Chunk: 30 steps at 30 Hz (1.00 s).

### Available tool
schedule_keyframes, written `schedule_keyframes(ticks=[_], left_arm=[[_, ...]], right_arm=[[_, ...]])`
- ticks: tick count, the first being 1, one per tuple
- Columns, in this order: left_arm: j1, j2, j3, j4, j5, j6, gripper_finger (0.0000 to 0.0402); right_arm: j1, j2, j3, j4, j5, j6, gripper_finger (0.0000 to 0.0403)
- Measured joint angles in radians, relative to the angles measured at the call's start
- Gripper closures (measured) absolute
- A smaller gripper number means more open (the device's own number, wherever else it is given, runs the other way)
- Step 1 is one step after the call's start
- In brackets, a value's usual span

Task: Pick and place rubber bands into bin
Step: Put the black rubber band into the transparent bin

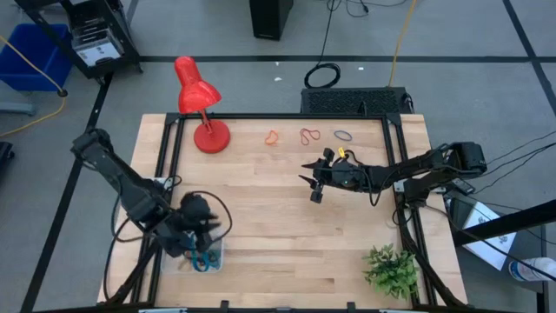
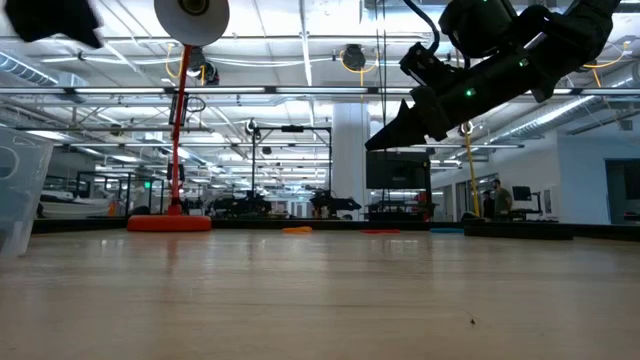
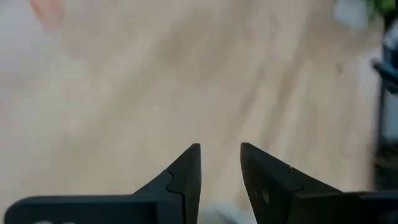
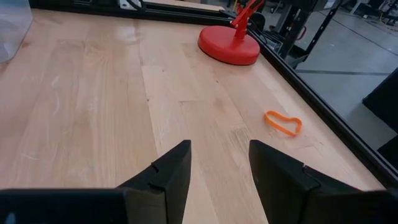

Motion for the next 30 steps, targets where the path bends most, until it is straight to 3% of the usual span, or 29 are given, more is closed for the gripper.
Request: schedule_keyframes(ticks=[4, 8, 13, 21, 30], left_arm=[[0.026, -0.025, -0.001, -0.001, -0.176, 0.126, 0.0282], [0.069, -0.04, -0.001, -0.001, -0.195, 0.159, 0.0282], [0.111, -0.084, -0.002, 0.058, -0.06, 0.323, 0.0282], [0.158, -0.132, -0.002, 0.419, 0.224, 0.908, 0.0282], [0.266, -0.281, -0.049, 0.397, 0.279, 1.007, 0.0282]], right_arm=[[0.0, 0.0, 0.0, 0.0, 0.0, 0.0, 0.0248], [0.0, 0.0, 0.0, 0.0, 0.0, 0.0, 0.0248], [0.0, 0.0, 0.0, 0.0, 0.0, 0.0, 0.0248], [0.0, 0.0, 0.0, 0.014, 0.0, 0.005, 0.0248], [0.0, 0.0, 0.0, 0.022, 0.0, 0.042, 0.0248]])
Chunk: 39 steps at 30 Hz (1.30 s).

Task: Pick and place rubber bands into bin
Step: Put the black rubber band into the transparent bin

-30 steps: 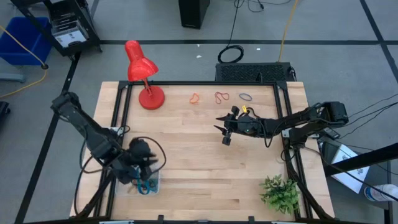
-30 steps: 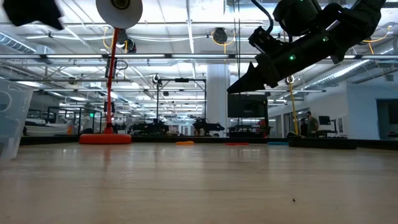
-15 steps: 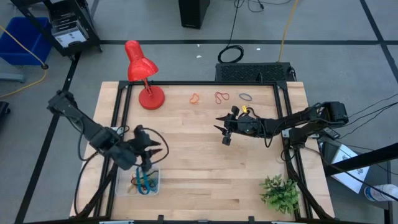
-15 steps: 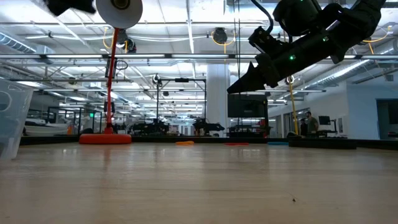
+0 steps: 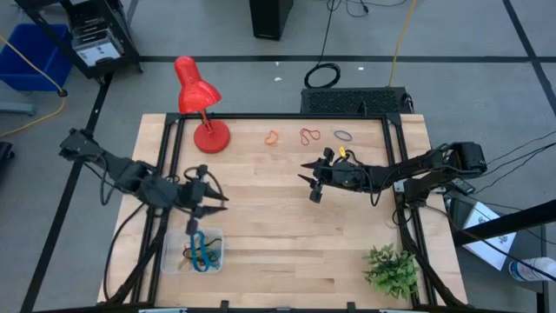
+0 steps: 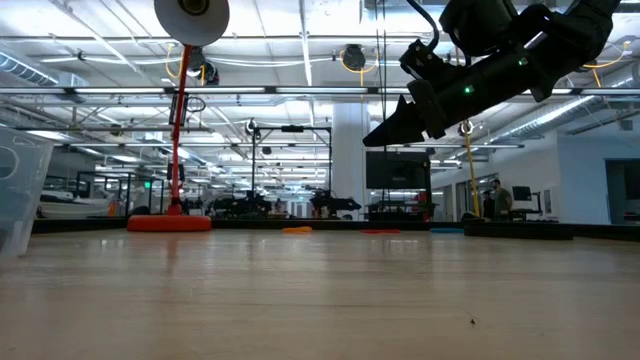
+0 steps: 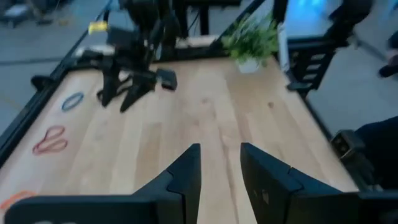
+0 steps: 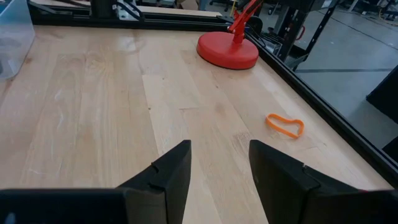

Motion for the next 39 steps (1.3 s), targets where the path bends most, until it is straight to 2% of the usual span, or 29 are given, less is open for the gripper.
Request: schedule_keyframes(ticks=[4, 8, 14, 18, 24, 32, 39], left_arm=[[0.02, -0.14, -0.088, 0.064, 0.025, 0.03, 0.0282], [0.031, -0.262, -0.248, 0.235, 0.025, 0.062, 0.0282], [0.042, -0.374, -0.488, 0.424, 0.027, 0.069, 0.0282], [0.056, -0.439, -0.598, 0.504, 0.027, 0.067, 0.0282], [0.077, -0.527, -0.651, 0.506, 0.016, 0.068, 0.0282], [0.085, -0.536, -0.65, 0.486, -0.146, 0.06, 0.0282], [0.084, -0.535, -0.65, 0.484, -0.139, 0.034, 0.0282]], right_arm=[[0.0, 0.0, 0.0, 0.0, 0.0, 0.0, 0.0248], [0.0, 0.0, 0.0, 0.0, 0.0, 0.0, 0.0248], [0.0, 0.0, 0.0, 0.0, 0.0, 0.0, 0.0248], [0.0, 0.0, 0.0, 0.0, -0.001, 0.0, 0.0248], [0.0, 0.0, 0.0, 0.0, 0.0, -0.007, 0.0248], [0.0, -0.004, 0.002, -0.045, 0.028, 0.026, 0.0249], [-0.038, -0.057, 0.155, -0.433, 0.135, 0.086, 0.0265]])
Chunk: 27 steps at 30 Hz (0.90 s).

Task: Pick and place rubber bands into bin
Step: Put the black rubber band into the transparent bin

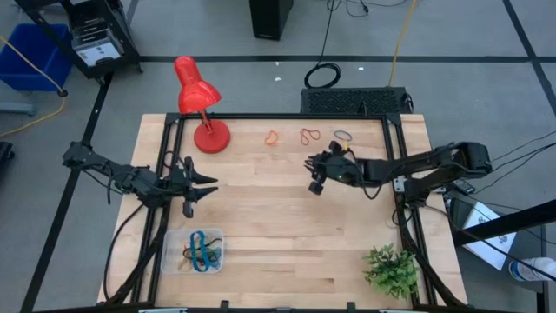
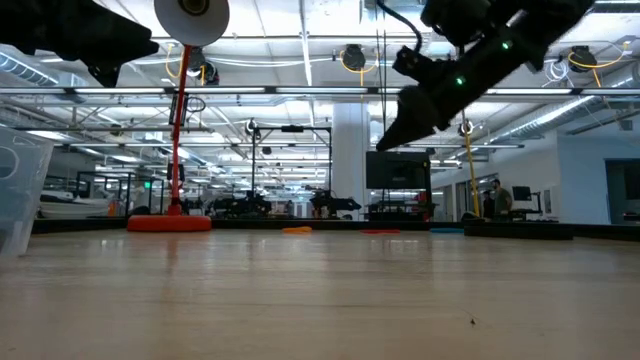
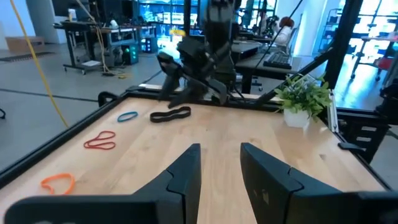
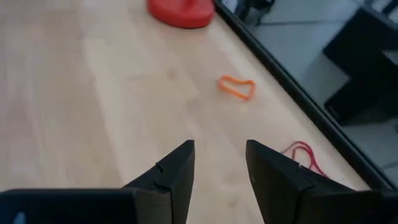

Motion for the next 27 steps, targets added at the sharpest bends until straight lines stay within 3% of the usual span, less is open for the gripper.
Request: schedule_keyframes(ticks=[3, 10, 16, 21, 27], left_arm=[[0.0, 0.0, 0.0, 0.0, -0.001, 0.003, 0.0282], [0.0, 0.001, 0.0, -0.002, -0.001, 0.004, 0.0282], [0.0, 0.001, 0.0, -0.002, -0.001, 0.007, 0.0282], [0.0, 0.001, 0.0, -0.002, -0.001, 0.006, 0.0282], [0.0, 0.001, 0.0, -0.002, -0.001, 0.032, 0.0282]], right_arm=[[-0.029, -0.014, 0.07, -0.109, 0.001, 0.035, 0.027], [-0.072, -0.012, 0.121, -0.143, -0.005, 0.007, 0.0269], [-0.158, -0.012, 0.195, -0.199, -0.227, 0.022, 0.0276], [-0.21, -0.012, 0.302, -0.497, -0.233, -0.031, 0.0277], [-0.297, -0.013, 0.369, -0.865, -0.232, 0.121, 0.0278]])
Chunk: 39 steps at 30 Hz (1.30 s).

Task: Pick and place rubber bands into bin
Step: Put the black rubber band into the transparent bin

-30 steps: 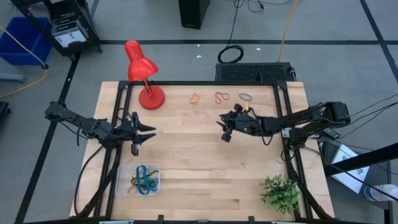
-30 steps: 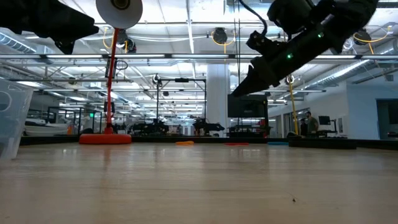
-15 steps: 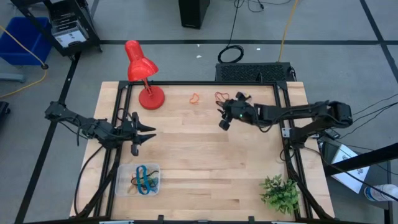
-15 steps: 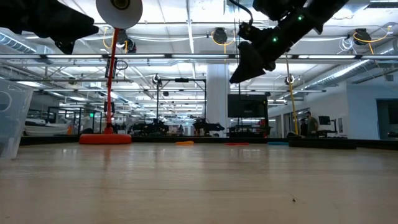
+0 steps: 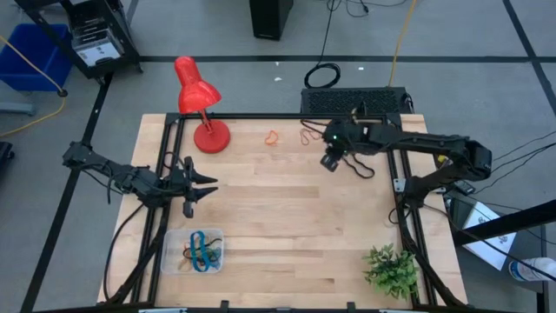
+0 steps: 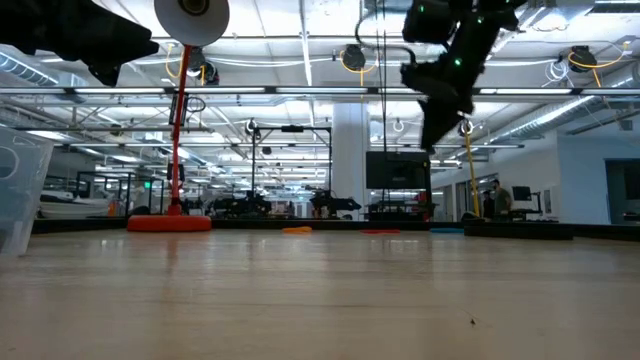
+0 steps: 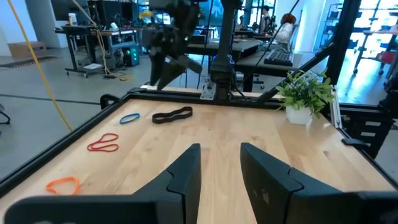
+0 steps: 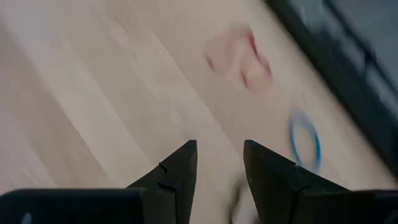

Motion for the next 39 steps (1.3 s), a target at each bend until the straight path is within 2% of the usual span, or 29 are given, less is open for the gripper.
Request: schedule_keyframes(ticks=[3, 7, 9, 14, 21, 39], left_arm=[[0.0, 0.0, 0.0, 0.0, 0.0, -0.001, 0.0282], [0.0, 0.0, 0.0, 0.0, 0.0, -0.003, 0.0282], [0.0, 0.0, 0.0, 0.0, 0.0, -0.004, 0.0282], [0.0, 0.0, 0.0, 0.0, 0.0, -0.004, 0.0282], [0.0, 0.0, 0.0, 0.0, 0.0, -0.004, 0.0282], [0.0, 0.0, 0.0, 0.0, 0.0, -0.004, 0.0282]], right_arm=[[-0.054, 0.001, -0.01, -0.126, -0.001, 0.077, 0.0277], [-0.112, 0.01, -0.068, -0.172, -0.005, 0.099, 0.0277], [-0.13, 0.007, -0.101, -0.155, -0.021, 0.095, 0.0277], [-0.152, 0.008, -0.2, -0.078, -0.138, 0.072, 0.0277], [-0.152, 0.008, -0.316, 0.002, -0.139, 0.071, 0.0277], [-0.152, 0.008, -0.449, 0.126, -0.138, 0.099, 0.0285]])
